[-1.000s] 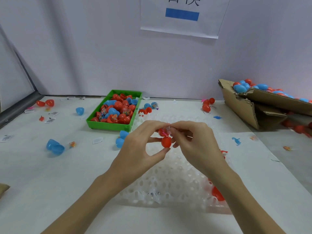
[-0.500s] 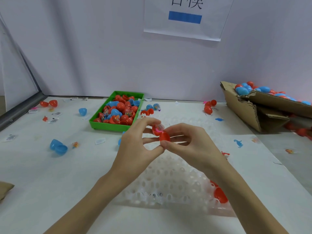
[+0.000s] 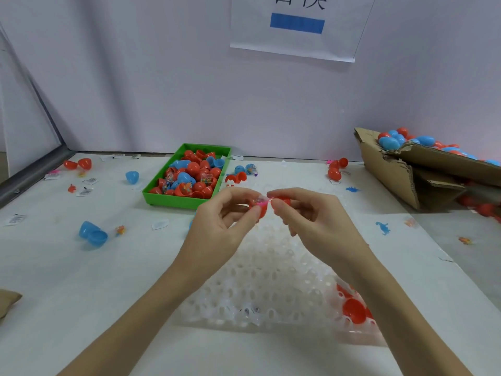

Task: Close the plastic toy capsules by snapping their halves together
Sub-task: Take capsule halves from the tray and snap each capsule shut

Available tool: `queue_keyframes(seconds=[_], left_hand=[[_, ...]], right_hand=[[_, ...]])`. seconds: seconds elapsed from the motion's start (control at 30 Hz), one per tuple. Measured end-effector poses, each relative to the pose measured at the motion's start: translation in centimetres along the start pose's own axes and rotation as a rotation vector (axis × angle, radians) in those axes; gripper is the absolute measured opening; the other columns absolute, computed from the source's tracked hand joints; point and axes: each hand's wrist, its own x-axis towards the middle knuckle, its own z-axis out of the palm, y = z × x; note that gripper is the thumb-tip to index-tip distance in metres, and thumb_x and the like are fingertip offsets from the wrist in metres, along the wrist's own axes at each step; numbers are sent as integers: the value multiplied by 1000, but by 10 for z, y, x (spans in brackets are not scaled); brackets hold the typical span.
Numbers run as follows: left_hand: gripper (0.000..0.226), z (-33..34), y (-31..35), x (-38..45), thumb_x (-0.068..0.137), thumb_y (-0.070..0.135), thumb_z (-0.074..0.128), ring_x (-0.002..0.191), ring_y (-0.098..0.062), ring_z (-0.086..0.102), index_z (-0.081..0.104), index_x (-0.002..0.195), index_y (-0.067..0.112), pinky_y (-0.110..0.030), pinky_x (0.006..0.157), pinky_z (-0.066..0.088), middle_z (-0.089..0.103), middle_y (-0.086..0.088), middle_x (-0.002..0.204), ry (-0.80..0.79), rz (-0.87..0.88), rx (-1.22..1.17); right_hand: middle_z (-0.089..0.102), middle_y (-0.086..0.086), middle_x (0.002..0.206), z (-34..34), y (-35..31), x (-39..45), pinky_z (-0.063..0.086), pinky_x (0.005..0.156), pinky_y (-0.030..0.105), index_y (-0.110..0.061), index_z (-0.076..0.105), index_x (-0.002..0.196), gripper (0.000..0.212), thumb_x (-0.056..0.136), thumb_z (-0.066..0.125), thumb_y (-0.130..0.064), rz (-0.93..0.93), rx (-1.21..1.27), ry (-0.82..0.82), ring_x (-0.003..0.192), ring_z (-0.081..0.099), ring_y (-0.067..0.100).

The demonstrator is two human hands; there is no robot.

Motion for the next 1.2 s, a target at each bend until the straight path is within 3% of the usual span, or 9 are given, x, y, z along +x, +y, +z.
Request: queue_keyframes(seconds=[0.1, 0.27, 0.47, 0.6, 0.7, 0.8, 0.97, 1.07, 1.2], left_hand=[[10, 3, 0, -1, 96, 17, 74, 93, -16, 75, 72, 105, 20, -24, 82, 61, 76, 8, 97, 80, 48, 86], [11, -2, 0, 0, 95, 9, 74, 97, -17, 70, 72, 100, 17, -20, 79, 58, 71, 9, 98, 55, 179, 226], [15, -3, -2, 1, 93, 9, 77, 100, -17, 67, 76, 107, 12, -21, 83, 57, 71, 2, 106, 20, 344, 398], [15, 1, -1, -1, 99, 16, 68, 106, -20, 68, 73, 113, 16, -22, 88, 58, 72, 5, 108, 26, 227, 224], [16, 1, 1, 0, 98, 7, 69, 102, -25, 71, 77, 111, 11, -28, 80, 63, 74, -3, 106, 44, 143, 54], [16, -3, 5, 2, 93, 10, 74, 96, -25, 76, 81, 107, 13, -26, 78, 63, 79, -5, 100, 61, 29, -100], [23, -9, 6, 4, 85, 16, 83, 90, -22, 78, 71, 103, 11, -28, 84, 62, 81, -3, 97, 121, -48, -145], [15, -9, 6, 5, 86, 21, 80, 85, -16, 77, 74, 96, 11, -20, 81, 59, 81, 0, 95, 121, -39, -126], [13, -10, 8, 5, 96, 12, 72, 98, -16, 74, 75, 108, 11, -21, 81, 59, 79, 0, 103, 59, 23, -100]], right_hand=[[69, -10, 85, 5, 1, -2, 53, 68, 19, -30, 70, 126, 33, 94, 70, -35, -96, -130, 18, 74, 61, 10], [70, -13, 91, 5, -3, -2, 55, 73, 18, -22, 69, 108, 30, 83, 82, -32, -218, -198, 91, 82, 66, 11], [61, -2, 104, 2, -1, -2, 51, 78, 12, -22, 72, 123, 35, 89, 74, -28, -398, -465, 59, 80, 58, 7], [68, -4, 107, 4, -3, -3, 56, 82, 15, -23, 73, 127, 42, 85, 77, -26, -362, -274, 123, 89, 68, 10], [75, -4, 105, 10, -3, -5, 58, 85, 20, -19, 73, 125, 42, 84, 82, -16, -310, -50, 109, 92, 74, 11], [73, -5, 109, 13, -4, -6, 57, 88, 19, -19, 69, 132, 42, 91, 75, -14, -280, -15, 59, 97, 73, 9], [71, -4, 109, 15, -3, -6, 59, 85, 22, -20, 71, 129, 37, 94, 71, -11, -274, -50, 74, 94, 73, 11], [68, -2, 109, 18, -3, -7, 59, 83, 21, -18, 71, 128, 36, 93, 72, -9, -289, -26, 102, 95, 72, 13], [74, -5, 107, 16, -4, -5, 58, 84, 19, -17, 71, 124, 33, 92, 74, -12, -245, 77, 149, 96, 74, 11]])
